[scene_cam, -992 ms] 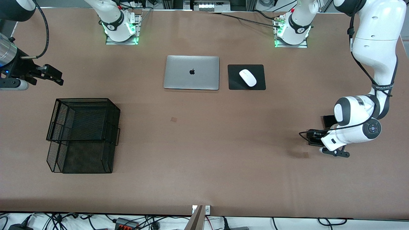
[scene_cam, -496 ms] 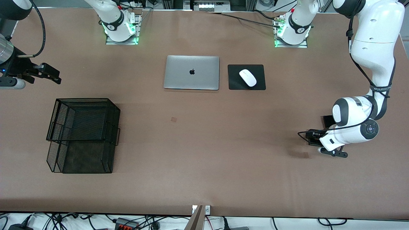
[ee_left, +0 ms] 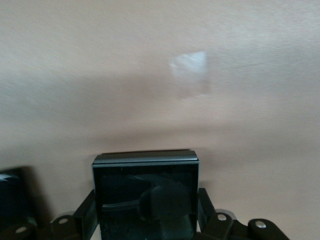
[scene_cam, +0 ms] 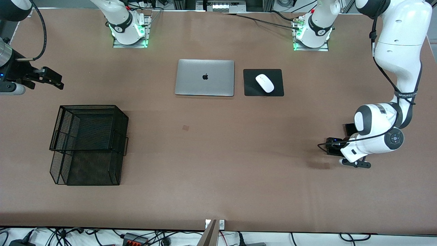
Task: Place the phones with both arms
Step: 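Grasp and lift the black flip phone with the left gripper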
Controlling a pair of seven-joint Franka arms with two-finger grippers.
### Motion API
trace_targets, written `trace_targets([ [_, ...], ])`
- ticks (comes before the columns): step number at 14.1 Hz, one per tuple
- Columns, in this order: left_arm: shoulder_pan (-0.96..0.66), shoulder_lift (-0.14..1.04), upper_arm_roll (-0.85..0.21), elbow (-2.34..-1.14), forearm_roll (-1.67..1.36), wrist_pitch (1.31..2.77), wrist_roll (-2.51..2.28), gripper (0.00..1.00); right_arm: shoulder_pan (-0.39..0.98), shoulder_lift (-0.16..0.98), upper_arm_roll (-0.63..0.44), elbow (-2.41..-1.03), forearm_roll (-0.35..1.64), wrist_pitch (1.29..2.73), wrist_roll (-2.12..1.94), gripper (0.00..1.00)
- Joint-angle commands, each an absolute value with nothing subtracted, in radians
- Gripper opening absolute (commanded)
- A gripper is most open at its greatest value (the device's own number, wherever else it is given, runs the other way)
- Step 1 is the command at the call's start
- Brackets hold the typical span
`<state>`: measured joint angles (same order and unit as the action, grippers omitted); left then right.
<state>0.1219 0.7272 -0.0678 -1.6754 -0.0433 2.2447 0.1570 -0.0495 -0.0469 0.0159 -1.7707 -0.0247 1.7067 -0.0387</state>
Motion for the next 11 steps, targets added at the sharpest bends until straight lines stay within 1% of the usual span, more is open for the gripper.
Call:
trace_targets([
  [1,0.120,0.690,-0.153,-1.654,-0.060,2.128,-0.001,0.38,-0.052,-0.035,0.021,-1.758,-0.034,1.690,-0.052,1.00],
  [2,0.120,0.677,-0.184,-1.652,-0.060,2.115,-0.077,0.38,-0.052,-0.035,0.021,-1.758,-0.034,1.690,-0.052,1.00],
  [5,0.114,0.660,-0.328,-1.635,-0.060,2.109,-0.375,0.37,-0.051,-0.026,0.021,-1.758,-0.034,1.692,-0.052,1.00],
  [7,0.068,0.673,-0.386,-1.579,-0.060,2.109,-0.507,0.33,-0.052,-0.026,0.021,-1.758,-0.032,1.692,-0.049,1.00],
  [9,-0.006,0.689,-0.399,-1.522,-0.087,2.112,-0.615,0.31,-0.054,-0.012,0.021,-1.758,-0.032,1.690,-0.054,1.00],
  [11,-0.118,0.699,-0.370,-1.445,-0.193,2.112,-0.673,0.31,-0.054,0.003,0.021,-1.758,-0.034,1.692,-0.052,1.00],
])
